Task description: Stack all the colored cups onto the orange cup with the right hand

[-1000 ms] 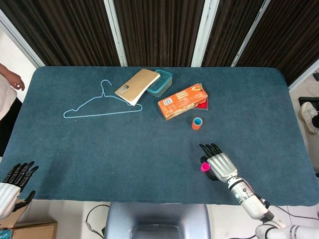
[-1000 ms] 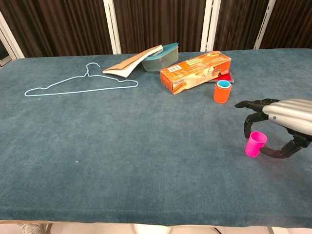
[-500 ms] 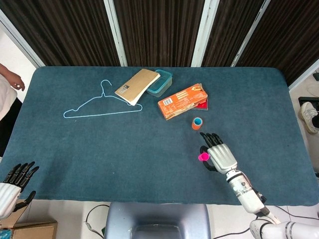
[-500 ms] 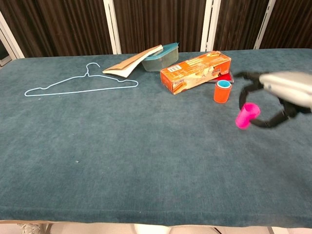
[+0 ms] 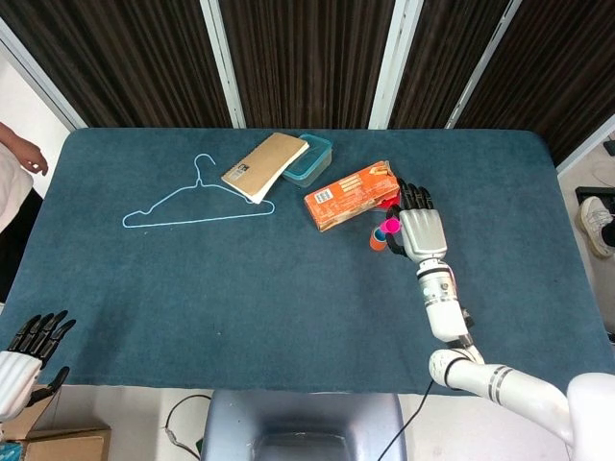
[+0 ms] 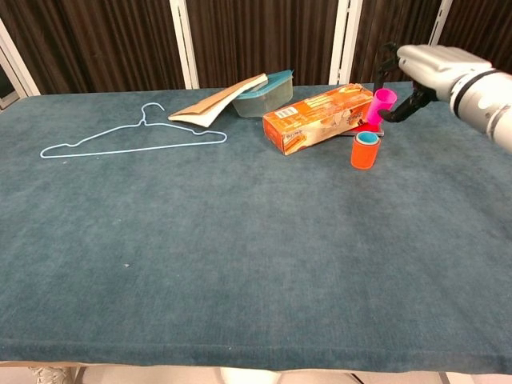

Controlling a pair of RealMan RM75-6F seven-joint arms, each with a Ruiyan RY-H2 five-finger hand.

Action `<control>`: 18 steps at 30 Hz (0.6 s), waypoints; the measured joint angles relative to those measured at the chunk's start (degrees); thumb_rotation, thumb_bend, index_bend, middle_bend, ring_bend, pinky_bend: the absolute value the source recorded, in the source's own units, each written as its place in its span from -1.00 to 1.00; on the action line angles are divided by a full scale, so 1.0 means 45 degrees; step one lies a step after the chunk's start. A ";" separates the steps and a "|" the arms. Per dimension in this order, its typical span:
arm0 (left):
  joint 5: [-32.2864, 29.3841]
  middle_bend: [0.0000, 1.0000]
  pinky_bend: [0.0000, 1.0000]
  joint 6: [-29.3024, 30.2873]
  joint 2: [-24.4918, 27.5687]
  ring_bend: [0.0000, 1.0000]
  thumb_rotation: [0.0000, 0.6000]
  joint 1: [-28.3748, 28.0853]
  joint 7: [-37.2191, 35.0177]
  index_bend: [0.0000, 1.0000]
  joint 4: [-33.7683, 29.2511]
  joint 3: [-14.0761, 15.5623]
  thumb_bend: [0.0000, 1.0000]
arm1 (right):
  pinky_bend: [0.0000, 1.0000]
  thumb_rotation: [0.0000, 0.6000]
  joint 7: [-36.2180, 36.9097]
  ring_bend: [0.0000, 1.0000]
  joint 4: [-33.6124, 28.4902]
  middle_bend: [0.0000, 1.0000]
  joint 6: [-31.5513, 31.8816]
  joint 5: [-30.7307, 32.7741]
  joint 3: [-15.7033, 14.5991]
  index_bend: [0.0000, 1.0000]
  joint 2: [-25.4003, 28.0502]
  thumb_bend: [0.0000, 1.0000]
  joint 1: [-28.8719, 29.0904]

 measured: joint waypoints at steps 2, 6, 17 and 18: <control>0.0002 -1.00 -0.85 0.0004 -0.0001 -1.00 1.00 -0.0004 -0.0015 -1.00 0.0007 -0.0001 -0.22 | -0.63 1.00 -0.0009 -1.00 0.0353 -0.88 -0.0116 0.0102 -0.0030 0.23 -0.0208 -0.02 0.0100; 0.0024 -1.00 -0.85 0.0005 -0.0011 -1.00 1.00 -0.0011 -0.0019 -1.00 0.0020 0.0014 -0.22 | -0.64 1.00 0.0227 -1.00 0.0874 -0.88 -0.0355 0.0242 -0.0088 0.23 -0.0471 -0.02 0.0251; -0.0017 -1.00 -0.85 -0.0059 -0.0019 -1.00 1.00 -0.0031 -0.0068 -1.00 0.0054 -0.0004 -0.22 | -0.64 1.00 -0.0008 -1.00 0.1390 -0.90 -0.0741 0.0729 -0.0283 -0.15 -0.0833 -0.02 0.0492; -0.0024 -1.00 -0.85 -0.0054 -0.0018 -1.00 1.00 -0.0028 -0.0079 -1.00 0.0060 -0.0008 -0.22 | -0.69 1.00 -0.0091 -1.00 0.1390 -0.95 -0.0808 0.0826 -0.0307 -0.42 -0.0829 -0.02 0.0494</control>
